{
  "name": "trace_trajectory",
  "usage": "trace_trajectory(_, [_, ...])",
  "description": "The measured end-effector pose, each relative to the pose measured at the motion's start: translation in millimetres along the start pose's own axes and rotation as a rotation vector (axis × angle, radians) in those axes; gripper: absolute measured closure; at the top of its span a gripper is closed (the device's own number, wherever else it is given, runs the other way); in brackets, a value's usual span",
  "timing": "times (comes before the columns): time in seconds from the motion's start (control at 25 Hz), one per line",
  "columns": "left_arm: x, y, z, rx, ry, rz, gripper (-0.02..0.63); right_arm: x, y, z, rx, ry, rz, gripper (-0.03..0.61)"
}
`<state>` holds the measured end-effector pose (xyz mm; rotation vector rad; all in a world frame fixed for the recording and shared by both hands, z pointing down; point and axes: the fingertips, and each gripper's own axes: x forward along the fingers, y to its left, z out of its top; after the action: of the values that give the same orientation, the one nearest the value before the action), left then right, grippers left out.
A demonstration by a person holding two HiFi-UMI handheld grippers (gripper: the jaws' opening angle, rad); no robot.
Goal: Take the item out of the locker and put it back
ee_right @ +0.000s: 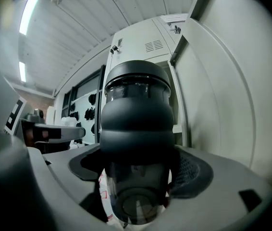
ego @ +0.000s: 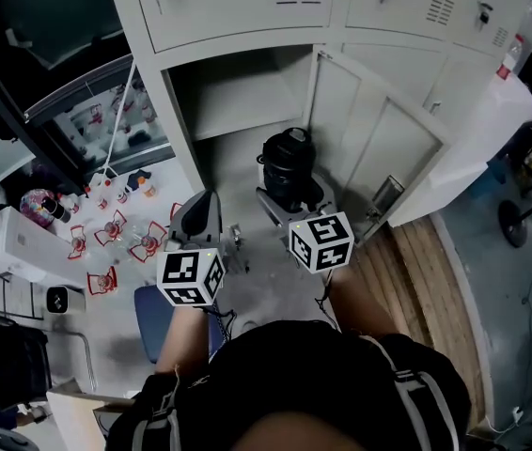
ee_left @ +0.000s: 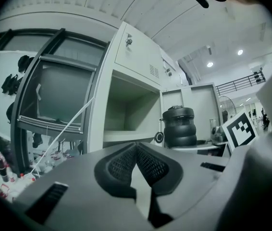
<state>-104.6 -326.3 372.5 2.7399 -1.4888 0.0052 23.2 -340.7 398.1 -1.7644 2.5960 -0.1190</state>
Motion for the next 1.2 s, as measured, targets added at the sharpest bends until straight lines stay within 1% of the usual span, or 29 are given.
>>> trace_trajectory(0.28, [-5.3, -1.2, -0.6, -0.003, -0.002, -0.003, 0.601, -9.2, 0.5, -9.1, 0.009, 0.003, -0.018, 0.158])
trace_trajectory(0.72, [-28.7, 2.3, -7.0, -0.013, -0.001, 0.028, 0.601, -11.1, 21.4, -4.8, 0.004, -0.005, 0.025, 0.158])
trace_trajectory(1.04, [-47.6, 21.4, -5.3, -0.027, -0.017, 0.083, 0.601, 7.3, 39.5, 24.8, 0.039, -0.045, 0.084, 0.158])
trace_trajectory(1.12, [-50.6, 26.1, -4.8, -0.03, -0.021, 0.095, 0.601, 15.8, 42.8, 36.1, 0.069, -0.055, 0.103, 0.156])
trace_trajectory(1.2, [-53.0, 30.3, -4.4, -0.033, -0.025, 0.106, 0.601, 23.8, 44.7, 47.5, 0.123, -0.064, 0.122, 0.156])
